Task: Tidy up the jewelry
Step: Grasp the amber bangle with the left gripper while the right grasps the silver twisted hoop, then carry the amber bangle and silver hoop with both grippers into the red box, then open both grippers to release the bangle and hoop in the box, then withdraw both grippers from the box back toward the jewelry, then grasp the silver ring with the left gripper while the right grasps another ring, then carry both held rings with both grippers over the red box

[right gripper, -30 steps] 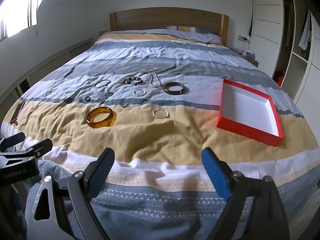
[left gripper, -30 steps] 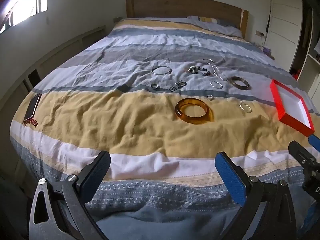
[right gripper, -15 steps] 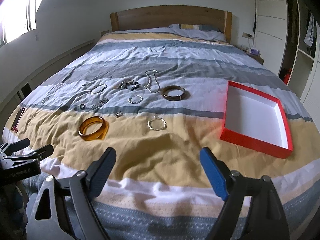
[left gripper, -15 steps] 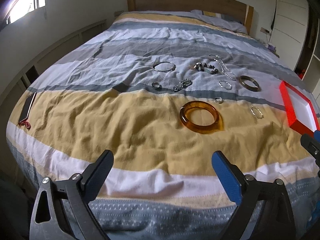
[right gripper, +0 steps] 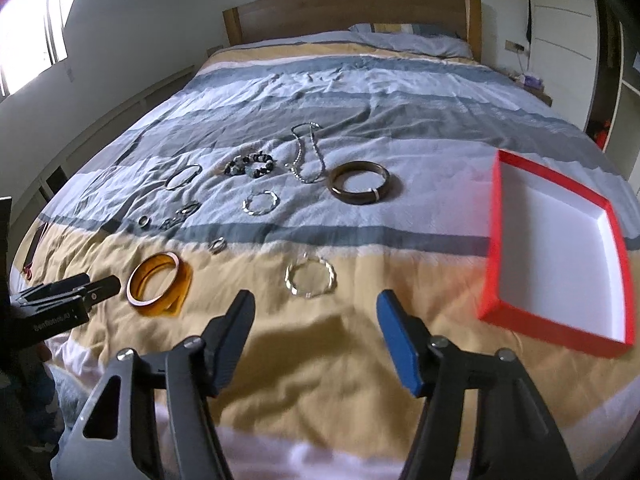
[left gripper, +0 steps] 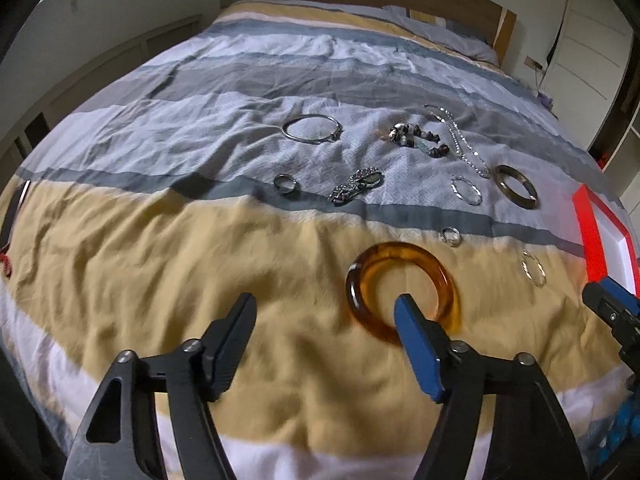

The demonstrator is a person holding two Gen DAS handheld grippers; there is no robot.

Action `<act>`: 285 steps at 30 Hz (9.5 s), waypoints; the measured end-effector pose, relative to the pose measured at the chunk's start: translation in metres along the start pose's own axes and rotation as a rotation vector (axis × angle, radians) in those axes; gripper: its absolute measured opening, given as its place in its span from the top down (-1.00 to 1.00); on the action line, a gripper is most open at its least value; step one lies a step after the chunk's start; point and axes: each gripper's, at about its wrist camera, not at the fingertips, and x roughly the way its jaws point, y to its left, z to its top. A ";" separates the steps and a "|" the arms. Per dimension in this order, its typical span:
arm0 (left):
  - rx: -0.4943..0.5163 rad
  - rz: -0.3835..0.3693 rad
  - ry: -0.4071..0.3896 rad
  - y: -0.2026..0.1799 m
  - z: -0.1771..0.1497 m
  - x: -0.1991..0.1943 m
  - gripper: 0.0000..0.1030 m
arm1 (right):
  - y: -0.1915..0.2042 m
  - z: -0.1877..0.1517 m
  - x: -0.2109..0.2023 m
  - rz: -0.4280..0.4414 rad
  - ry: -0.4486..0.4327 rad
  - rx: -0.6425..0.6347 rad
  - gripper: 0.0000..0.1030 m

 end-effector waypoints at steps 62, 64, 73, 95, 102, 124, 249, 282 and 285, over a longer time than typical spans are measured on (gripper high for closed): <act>0.258 -0.076 -0.091 -0.130 0.017 -0.089 0.80 | -0.070 -0.012 -0.114 0.043 -0.161 0.057 0.26; 0.281 -0.117 -0.082 -0.157 0.021 -0.085 0.80 | -0.093 -0.009 -0.120 0.008 -0.167 0.068 0.26; 0.393 -0.269 -0.039 -0.283 0.033 -0.045 0.80 | -0.198 0.002 -0.111 -0.155 -0.120 0.105 0.26; 0.558 -0.232 0.097 -0.387 0.002 0.081 0.76 | -0.247 -0.026 -0.010 -0.217 0.130 -0.040 0.24; 0.559 -0.179 0.121 -0.389 0.004 0.082 0.76 | -0.248 -0.021 -0.005 -0.196 0.199 -0.082 0.24; 0.536 -0.248 0.084 -0.383 0.010 0.028 0.02 | -0.247 -0.023 -0.064 -0.151 0.203 -0.013 0.15; 0.030 -0.045 -0.073 0.051 0.049 0.029 0.66 | 0.079 0.022 0.054 0.256 0.037 -0.183 0.63; 0.468 -0.510 0.049 -0.355 0.036 0.037 0.66 | -0.252 0.000 -0.038 -0.180 0.016 0.077 0.62; 0.494 -0.491 0.067 -0.379 0.034 0.057 0.66 | -0.263 -0.002 -0.029 -0.179 0.038 0.064 0.62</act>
